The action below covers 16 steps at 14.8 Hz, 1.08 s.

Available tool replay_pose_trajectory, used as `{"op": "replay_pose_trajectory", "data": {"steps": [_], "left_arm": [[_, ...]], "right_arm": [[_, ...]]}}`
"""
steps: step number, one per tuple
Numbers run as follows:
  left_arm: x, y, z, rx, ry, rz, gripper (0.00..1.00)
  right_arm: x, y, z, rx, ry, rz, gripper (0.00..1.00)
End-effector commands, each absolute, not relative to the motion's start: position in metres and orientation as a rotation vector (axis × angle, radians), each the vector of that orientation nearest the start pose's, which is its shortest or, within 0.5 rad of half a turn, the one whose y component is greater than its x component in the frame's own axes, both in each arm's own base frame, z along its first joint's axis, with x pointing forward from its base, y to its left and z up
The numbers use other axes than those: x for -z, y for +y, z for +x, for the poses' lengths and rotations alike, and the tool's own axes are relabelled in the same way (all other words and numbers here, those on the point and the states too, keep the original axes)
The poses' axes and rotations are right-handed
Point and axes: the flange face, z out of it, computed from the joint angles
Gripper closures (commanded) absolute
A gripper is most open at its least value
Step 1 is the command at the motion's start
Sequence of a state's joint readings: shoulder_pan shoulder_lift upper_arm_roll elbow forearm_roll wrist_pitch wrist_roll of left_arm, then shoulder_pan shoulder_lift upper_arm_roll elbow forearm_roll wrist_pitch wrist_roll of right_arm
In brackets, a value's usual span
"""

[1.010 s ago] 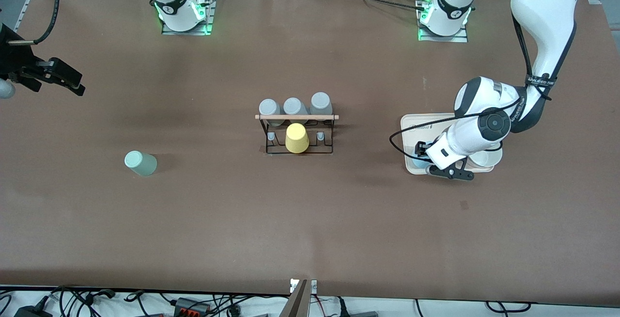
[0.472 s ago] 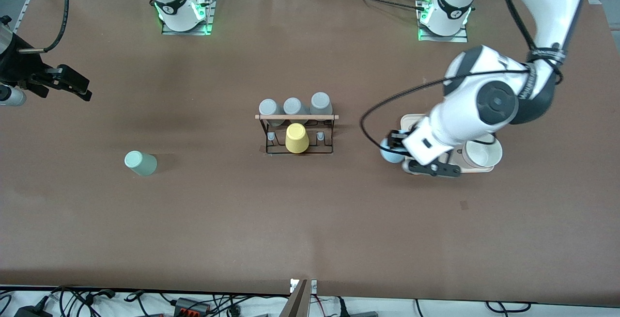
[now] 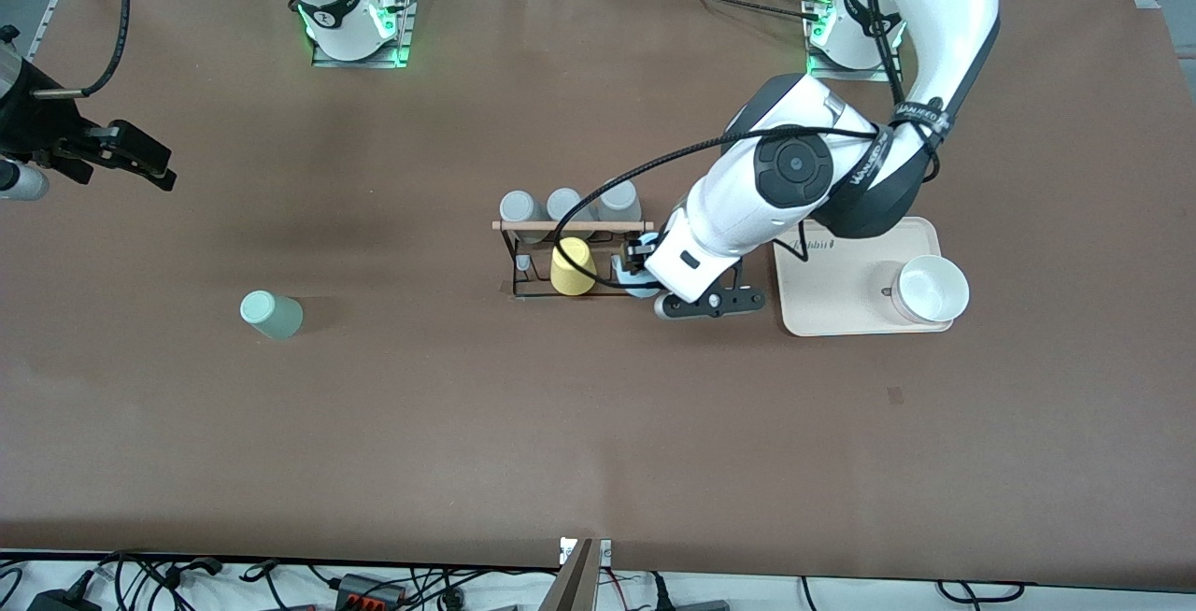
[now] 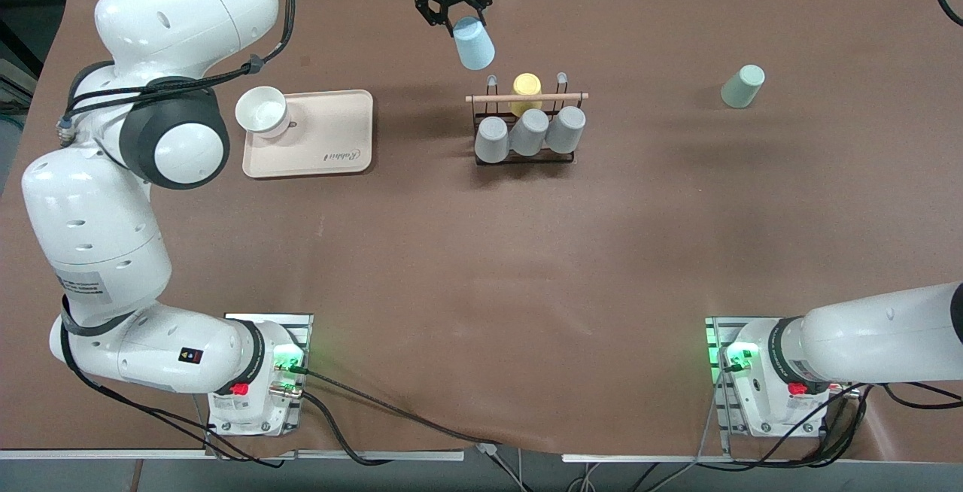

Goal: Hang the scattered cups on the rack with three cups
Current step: 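Hang the light-blue cup on the rack beside the yellow cup, open the left gripper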

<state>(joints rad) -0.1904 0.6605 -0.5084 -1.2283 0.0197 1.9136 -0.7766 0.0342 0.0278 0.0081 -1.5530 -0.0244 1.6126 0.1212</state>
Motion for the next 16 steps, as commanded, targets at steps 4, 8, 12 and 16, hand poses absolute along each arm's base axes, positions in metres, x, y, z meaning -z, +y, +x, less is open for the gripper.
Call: {"op": "replay_pose_trajectory", "data": {"steps": [4, 8, 12, 16], "left_arm": [[-0.412, -0.428, 0.606, -0.253, -0.277, -3.381, 0.99], [-0.394, -0.434, 0.604, -0.283, -0.258, -3.363, 0.99], [-0.381, -0.438, 0.599, -0.209, -0.186, -3.302, 0.99], [-0.352, -0.454, 0.588, -0.217, -0.115, -3.253, 0.96]], "right_arm": [[-0.629, 0.020, 0.563, 0.054, 0.101, -3.146, 0.00], [-0.601, 0.019, 0.572, -0.051, 0.096, -3.154, 0.00], [-0.511, -0.002, 0.598, -0.297, -0.020, -3.144, 0.00], [-0.430, -0.027, 0.631, -0.327, -0.003, -3.172, 0.00]]}}
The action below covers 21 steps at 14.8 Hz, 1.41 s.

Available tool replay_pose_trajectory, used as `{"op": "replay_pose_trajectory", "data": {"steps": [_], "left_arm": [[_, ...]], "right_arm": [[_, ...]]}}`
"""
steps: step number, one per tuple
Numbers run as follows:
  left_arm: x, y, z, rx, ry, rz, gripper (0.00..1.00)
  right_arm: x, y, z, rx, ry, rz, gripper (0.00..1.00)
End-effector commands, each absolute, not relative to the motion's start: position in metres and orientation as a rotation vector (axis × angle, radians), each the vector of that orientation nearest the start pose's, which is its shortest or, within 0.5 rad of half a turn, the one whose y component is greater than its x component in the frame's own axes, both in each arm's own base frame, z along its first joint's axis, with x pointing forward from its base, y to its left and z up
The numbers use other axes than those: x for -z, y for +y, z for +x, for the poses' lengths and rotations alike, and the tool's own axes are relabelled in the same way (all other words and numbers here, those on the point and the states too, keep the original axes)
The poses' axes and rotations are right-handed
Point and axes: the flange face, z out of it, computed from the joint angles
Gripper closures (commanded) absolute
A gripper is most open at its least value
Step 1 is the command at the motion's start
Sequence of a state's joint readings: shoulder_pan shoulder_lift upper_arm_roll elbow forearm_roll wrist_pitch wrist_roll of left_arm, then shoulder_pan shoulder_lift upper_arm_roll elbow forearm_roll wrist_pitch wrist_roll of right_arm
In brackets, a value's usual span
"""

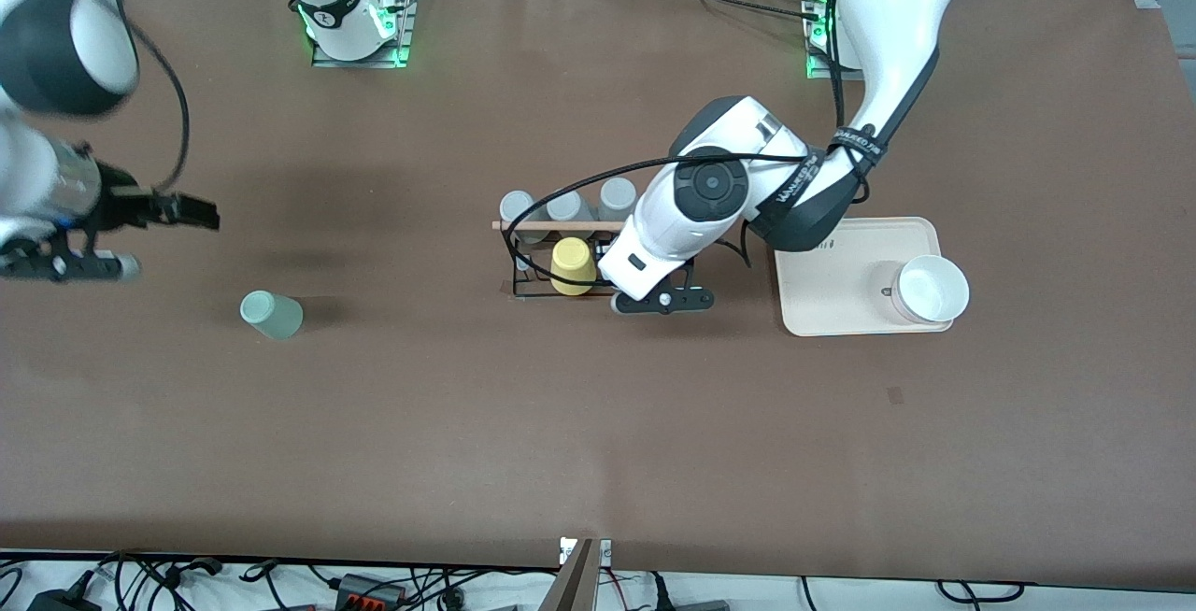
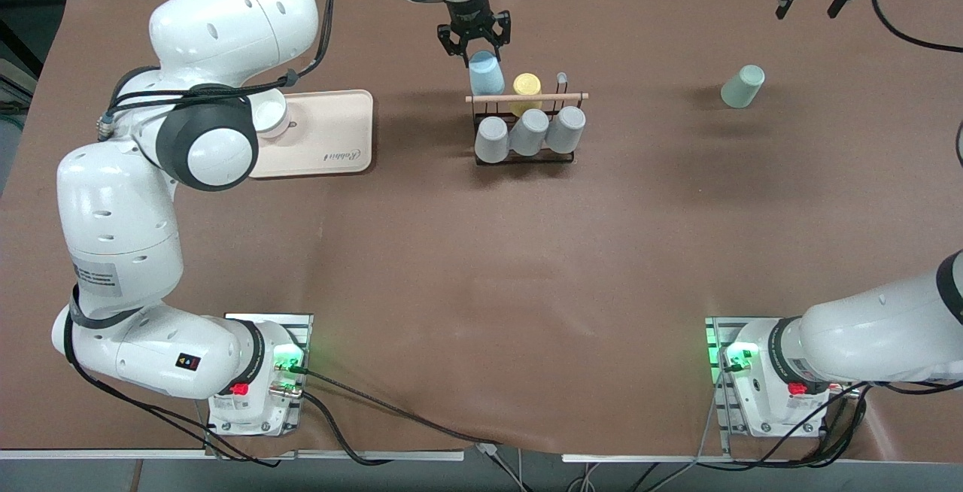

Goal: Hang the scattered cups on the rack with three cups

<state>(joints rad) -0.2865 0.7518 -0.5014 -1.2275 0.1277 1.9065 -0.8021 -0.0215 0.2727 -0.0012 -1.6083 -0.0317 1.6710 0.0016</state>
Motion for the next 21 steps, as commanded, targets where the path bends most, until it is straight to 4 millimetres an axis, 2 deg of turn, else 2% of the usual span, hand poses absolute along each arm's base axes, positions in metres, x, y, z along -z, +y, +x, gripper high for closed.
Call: {"op": "replay_pose_trajectory", "data": {"steps": [1, 2, 3, 4, 5, 6, 7, 9, 10, 13, 14, 15, 16, 18, 19, 20, 21], "left_arm": [[-0.346, -0.455, 0.588, -0.223, -0.109, -3.248, 0.93], [-0.343, -0.453, 0.589, -0.226, -0.113, -3.242, 0.89], [-0.337, -0.453, 0.589, -0.242, -0.117, -3.241, 0.73], [-0.335, -0.450, 0.591, -0.245, -0.120, -3.241, 0.12], [-0.338, -0.451, 0.591, -0.236, -0.108, -3.240, 0.00], [-0.352, -0.443, 0.597, -0.213, -0.127, -3.241, 0.00], [-0.382, -0.420, 0.610, -0.159, -0.175, -3.242, 0.00], [-0.433, -0.361, 0.635, -0.087, -0.289, -3.243, 0.00], [-0.459, -0.329, 0.646, -0.051, -0.320, -3.258, 0.00], [-0.503, -0.260, 0.651, -0.038, -0.190, -3.203, 0.00], [-0.521, -0.224, 0.658, -0.006, -0.129, -3.205, 0.00], [-0.528, -0.184, 0.665, -0.011, -0.139, -3.212, 0.00], [-0.531, -0.155, 0.667, -0.044, -0.171, -3.210, 0.00], [-0.545, -0.129, 0.661, -0.134, -0.240, -3.256, 0.00], [-0.561, -0.123, 0.653, -0.122, -0.226, -3.245, 0.00], [-0.568, -0.120, 0.645, -0.127, -0.160, -3.230, 0.00], [-0.559, -0.111, 0.641, -0.171, -0.127, -3.214, 0.00]], "right_arm": [[-0.409, -0.029, 0.638, -0.332, -0.013, -3.187, 0.00], [-0.391, -0.030, 0.645, -0.313, -0.019, -3.195, 0.00], [-0.375, -0.030, 0.648, -0.301, -0.026, -3.196, 0.00], [-0.360, -0.029, 0.649, -0.293, -0.037, -3.193, 0.00], [-0.344, -0.029, 0.650, -0.272, -0.050, -3.195, 0.00], [-0.326, -0.028, 0.650, -0.254, -0.065, -3.194, 0.00], [-0.310, -0.030, 0.650, -0.240, -0.095, -3.190, 0.00], [-0.282, -0.033, 0.646, -0.219, -0.115, -3.187, 0.00], [-0.276, -0.035, 0.642, -0.221, -0.127, -3.184, 0.00], [-0.259, -0.042, 0.635, -0.229, -0.149, -3.176, 0.00], [-0.252, -0.043, 0.630, -0.227, -0.148, -3.175, 0.00], [-0.248, -0.042, 0.628, -0.221, -0.146, -3.173, 0.00], [-0.248, -0.044, 0.628, -0.221, -0.140, -3.172, 0.00], [-0.247, -0.043, 0.628, -0.212, -0.136, -3.167, 0.00], [-0.246, -0.042, 0.629, -0.193, -0.134, -3.167, 0.00], [-0.246, -0.041, 0.630, -0.188, -0.140, -3.168, 0.00], [-0.246, -0.041, 0.630, -0.187, -0.136, -3.167, 0.00]]}}
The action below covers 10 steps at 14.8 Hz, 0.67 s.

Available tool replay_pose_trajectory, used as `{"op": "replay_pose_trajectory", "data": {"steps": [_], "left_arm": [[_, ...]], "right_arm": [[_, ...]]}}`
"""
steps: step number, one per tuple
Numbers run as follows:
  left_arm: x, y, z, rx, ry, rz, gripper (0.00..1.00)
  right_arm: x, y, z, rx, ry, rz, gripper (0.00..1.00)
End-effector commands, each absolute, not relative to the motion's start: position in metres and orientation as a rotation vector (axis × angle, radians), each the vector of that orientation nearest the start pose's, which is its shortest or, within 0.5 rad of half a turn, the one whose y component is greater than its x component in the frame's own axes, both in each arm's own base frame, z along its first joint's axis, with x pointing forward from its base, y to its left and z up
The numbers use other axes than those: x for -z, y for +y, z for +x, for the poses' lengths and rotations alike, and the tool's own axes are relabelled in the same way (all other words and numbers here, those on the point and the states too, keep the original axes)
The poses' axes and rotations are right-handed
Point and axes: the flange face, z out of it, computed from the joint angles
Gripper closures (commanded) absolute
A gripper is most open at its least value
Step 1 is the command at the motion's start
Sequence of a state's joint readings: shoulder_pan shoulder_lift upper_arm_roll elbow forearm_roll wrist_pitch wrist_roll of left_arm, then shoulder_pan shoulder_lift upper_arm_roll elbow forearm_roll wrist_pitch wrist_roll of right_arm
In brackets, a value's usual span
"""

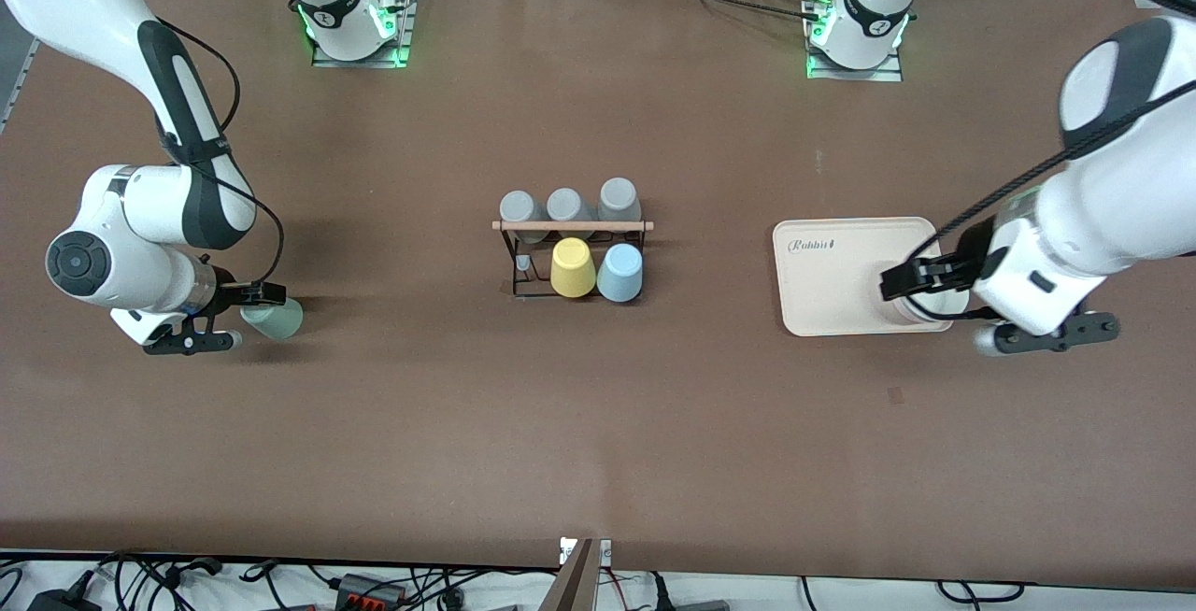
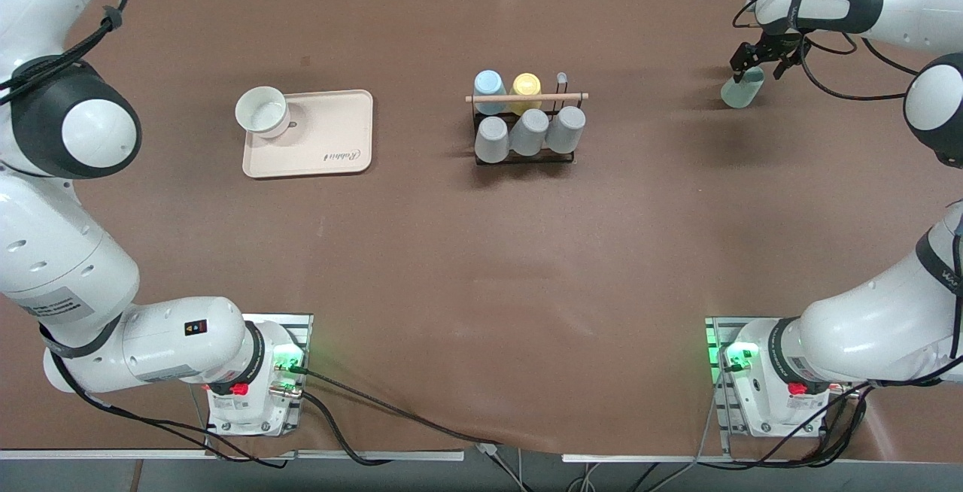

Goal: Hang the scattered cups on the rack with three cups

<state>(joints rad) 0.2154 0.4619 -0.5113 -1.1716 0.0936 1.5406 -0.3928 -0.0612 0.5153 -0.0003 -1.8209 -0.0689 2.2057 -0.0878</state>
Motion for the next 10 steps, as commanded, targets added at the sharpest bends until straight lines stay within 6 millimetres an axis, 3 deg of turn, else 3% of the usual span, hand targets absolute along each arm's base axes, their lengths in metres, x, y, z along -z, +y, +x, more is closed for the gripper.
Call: {"op": "replay_pose_trajectory", "data": {"steps": [1, 2, 4, 5, 7, 10], "left_arm": [[-0.552, -0.097, 0.635, -0.182, -0.143, -3.208, 0.00], [-0.548, -0.093, 0.632, -0.155, -0.152, -3.210, 0.00], [-0.543, -0.112, 0.617, -0.129, -0.102, -3.197, 0.00], [-0.539, -0.119, 0.608, -0.095, -0.090, -3.183, 0.00], [-0.533, -0.120, 0.597, -0.052, -0.083, -3.166, 0.00], [-0.545, -0.101, 0.610, -0.009, 0.085, -3.183, 0.00]], "right_arm": [[-0.244, -0.041, 0.629, -0.190, -0.136, -3.166, 0.00], [-0.239, -0.040, 0.629, -0.201, -0.139, -3.164, 0.00], [-0.236, -0.041, 0.628, -0.206, -0.133, -3.161, 0.00], [-0.236, -0.041, 0.628, -0.208, -0.131, -3.161, 0.06], [-0.238, -0.036, 0.628, -0.215, -0.139, -3.160, 0.31], [-0.244, -0.034, 0.630, -0.203, -0.146, -3.161, 0.59]]}}
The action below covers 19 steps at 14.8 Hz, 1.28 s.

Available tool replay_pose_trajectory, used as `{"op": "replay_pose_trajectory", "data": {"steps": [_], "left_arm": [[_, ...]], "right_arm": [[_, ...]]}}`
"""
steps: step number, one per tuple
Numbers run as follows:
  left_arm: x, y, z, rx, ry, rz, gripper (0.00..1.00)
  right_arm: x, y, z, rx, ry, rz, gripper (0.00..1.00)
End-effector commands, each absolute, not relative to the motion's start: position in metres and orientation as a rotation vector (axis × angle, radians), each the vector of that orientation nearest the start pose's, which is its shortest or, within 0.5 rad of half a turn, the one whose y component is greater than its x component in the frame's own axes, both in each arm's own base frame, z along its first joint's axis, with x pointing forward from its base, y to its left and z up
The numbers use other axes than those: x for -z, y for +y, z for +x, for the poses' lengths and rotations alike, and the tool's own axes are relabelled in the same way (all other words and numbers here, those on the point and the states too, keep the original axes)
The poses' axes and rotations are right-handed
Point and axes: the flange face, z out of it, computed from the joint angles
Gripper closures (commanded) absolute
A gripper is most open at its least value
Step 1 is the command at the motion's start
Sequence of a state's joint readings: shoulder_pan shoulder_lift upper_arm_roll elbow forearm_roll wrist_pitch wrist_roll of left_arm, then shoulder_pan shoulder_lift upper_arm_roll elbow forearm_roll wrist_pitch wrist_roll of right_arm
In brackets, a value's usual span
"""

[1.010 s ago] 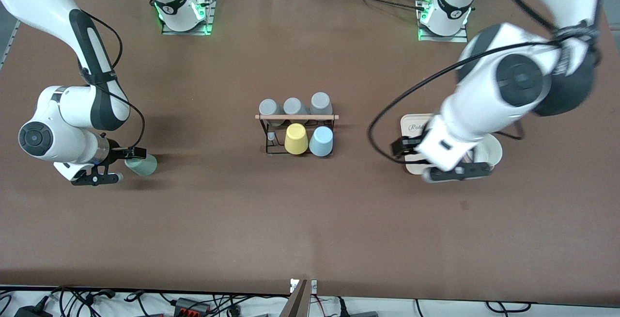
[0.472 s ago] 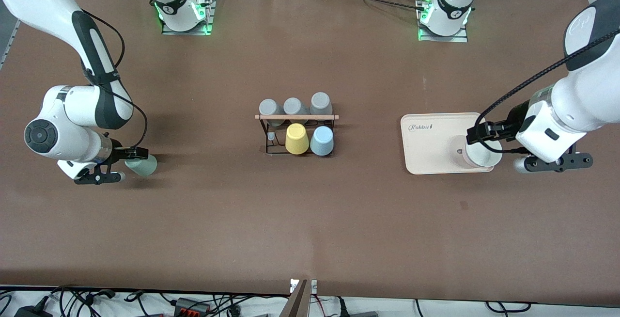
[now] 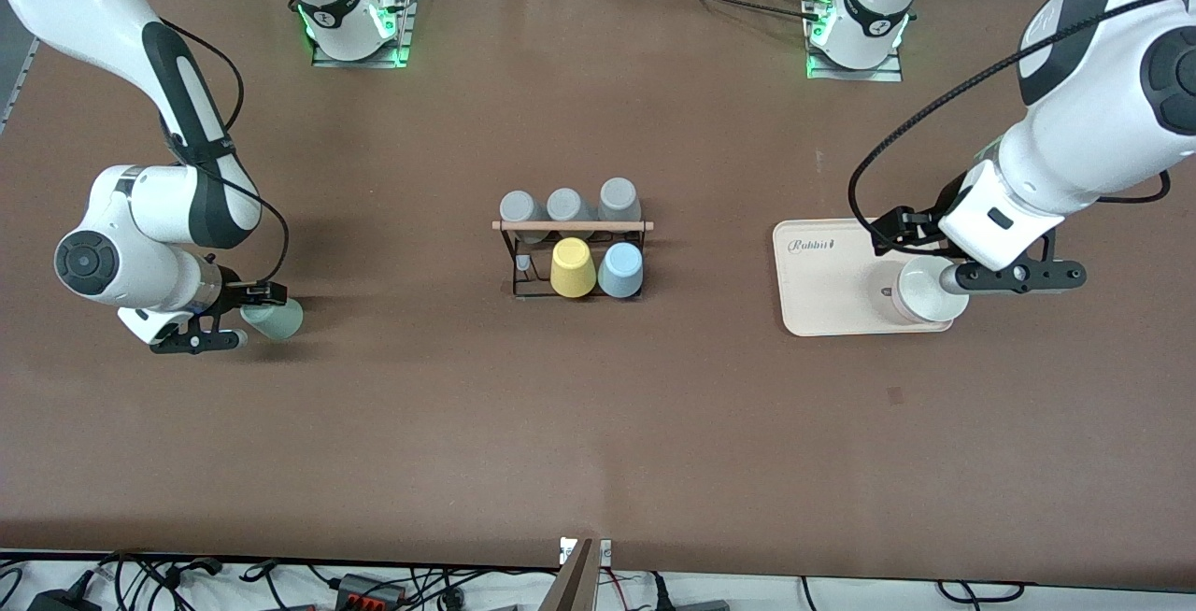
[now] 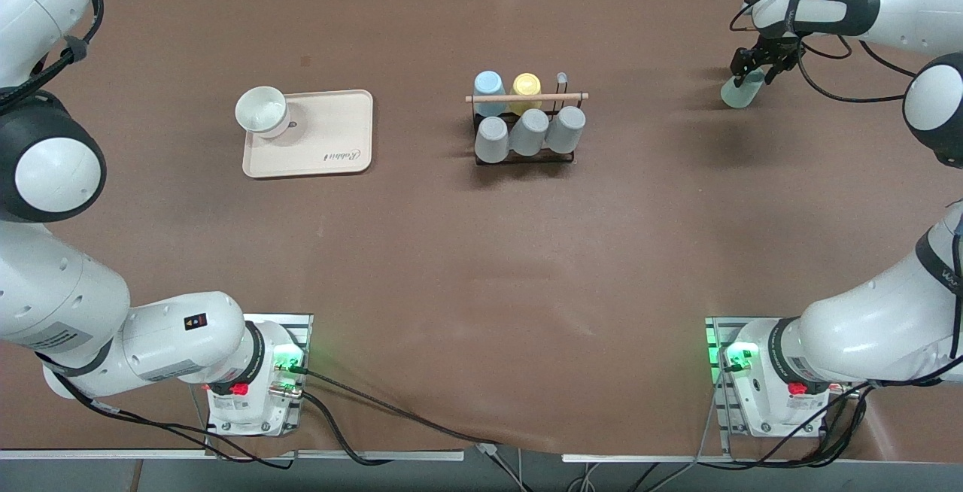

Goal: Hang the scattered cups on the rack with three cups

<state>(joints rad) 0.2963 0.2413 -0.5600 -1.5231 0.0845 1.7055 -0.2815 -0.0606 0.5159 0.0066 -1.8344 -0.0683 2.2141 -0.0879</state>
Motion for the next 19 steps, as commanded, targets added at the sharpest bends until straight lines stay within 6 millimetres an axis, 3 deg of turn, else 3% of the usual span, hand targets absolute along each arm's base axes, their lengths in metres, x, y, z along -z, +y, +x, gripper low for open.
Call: {"op": "replay_pose_trajectory", "data": {"steps": [1, 2, 4, 8, 13, 15, 19], "left_arm": [[-0.546, -0.094, 0.612, -0.002, 0.134, -3.181, 0.00], [-0.547, -0.084, 0.614, 0.002, 0.146, -3.182, 0.00], [-0.548, -0.080, 0.615, 0.004, 0.124, -3.184, 0.00], [-0.543, -0.066, 0.615, -0.023, 0.119, -3.185, 0.00], [-0.560, -0.104, 0.611, 0.005, 0.173, -3.156, 0.00], [-0.553, -0.101, 0.609, -0.060, 0.151, -3.124, 0.00], [-0.553, -0.080, 0.614, -0.065, 0.059, -3.200, 0.00]], "right_arm": [[-0.248, -0.031, 0.631, -0.194, -0.159, -3.162, 0.66], [-0.254, -0.029, 0.633, -0.186, -0.161, -3.163, 0.69], [-0.282, -0.007, 0.640, -0.185, -0.200, -3.153, 0.70], [-0.358, 0.061, 0.666, -0.208, -0.153, -3.134, 0.70], [-0.415, 0.159, 0.657, -0.258, -0.052, -3.063, 0.70], [-0.429, 0.206, 0.649, -0.236, -0.007, -3.071, 0.70], [-0.430, 0.298, 0.621, -0.223, 0.102, -3.089, 0.70]]}}
